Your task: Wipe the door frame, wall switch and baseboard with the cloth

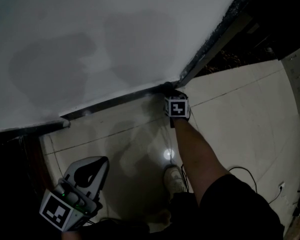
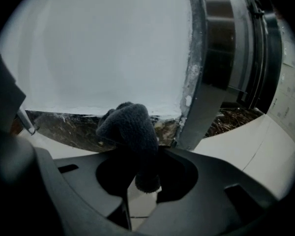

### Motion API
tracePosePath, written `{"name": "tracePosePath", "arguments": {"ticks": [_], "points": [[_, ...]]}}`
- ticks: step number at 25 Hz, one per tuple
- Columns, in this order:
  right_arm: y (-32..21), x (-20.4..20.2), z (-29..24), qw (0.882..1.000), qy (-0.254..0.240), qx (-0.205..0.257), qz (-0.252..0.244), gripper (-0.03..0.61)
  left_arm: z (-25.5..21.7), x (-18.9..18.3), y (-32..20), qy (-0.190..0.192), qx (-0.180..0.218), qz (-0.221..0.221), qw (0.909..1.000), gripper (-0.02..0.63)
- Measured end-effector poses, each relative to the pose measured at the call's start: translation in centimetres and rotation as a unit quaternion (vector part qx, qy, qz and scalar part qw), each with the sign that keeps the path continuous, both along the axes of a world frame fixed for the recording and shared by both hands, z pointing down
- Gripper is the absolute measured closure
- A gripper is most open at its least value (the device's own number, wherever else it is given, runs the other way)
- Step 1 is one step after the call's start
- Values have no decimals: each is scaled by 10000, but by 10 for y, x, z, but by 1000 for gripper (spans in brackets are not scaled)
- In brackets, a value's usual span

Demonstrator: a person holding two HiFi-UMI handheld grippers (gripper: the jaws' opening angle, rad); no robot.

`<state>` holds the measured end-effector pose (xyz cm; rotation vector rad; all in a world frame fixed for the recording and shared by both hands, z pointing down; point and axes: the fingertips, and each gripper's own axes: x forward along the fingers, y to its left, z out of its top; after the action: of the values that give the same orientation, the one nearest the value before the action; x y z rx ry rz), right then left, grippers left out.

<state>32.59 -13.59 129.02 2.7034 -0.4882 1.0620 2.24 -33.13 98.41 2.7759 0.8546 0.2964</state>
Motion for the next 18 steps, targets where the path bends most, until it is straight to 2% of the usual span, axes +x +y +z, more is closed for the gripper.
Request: {"name": "tracePosePath", "arguments": {"ticks": [1,3,6,8,12,16,18], "points": [[2,-4,3,10000,-14,-58,-77,486,1,0,0,-11,3,8,10000,620],[0,-22,18,9964,20,-532,-655,488,1,-1,0,-14,-14,26,10000,620],[-30,-54,19,9754,342,-1207,-1811,488,-4,-4,1,45,-66,54,10000,620],[-68,-70,11,9584,560,-1221,-2517,488,-11,-7,2,138,-81,84,9998,620],[-165,-126,-5,9142,817,-819,-3883,488,-23,-21,3,332,-45,201,9992,620],[-273,-210,-10,8547,878,-295,-5108,488,-28,-37,-13,357,-23,-2,9994,620],[-323,-243,-10,8312,881,-153,-5487,488,-31,-45,-24,358,62,-155,9992,620]]}}
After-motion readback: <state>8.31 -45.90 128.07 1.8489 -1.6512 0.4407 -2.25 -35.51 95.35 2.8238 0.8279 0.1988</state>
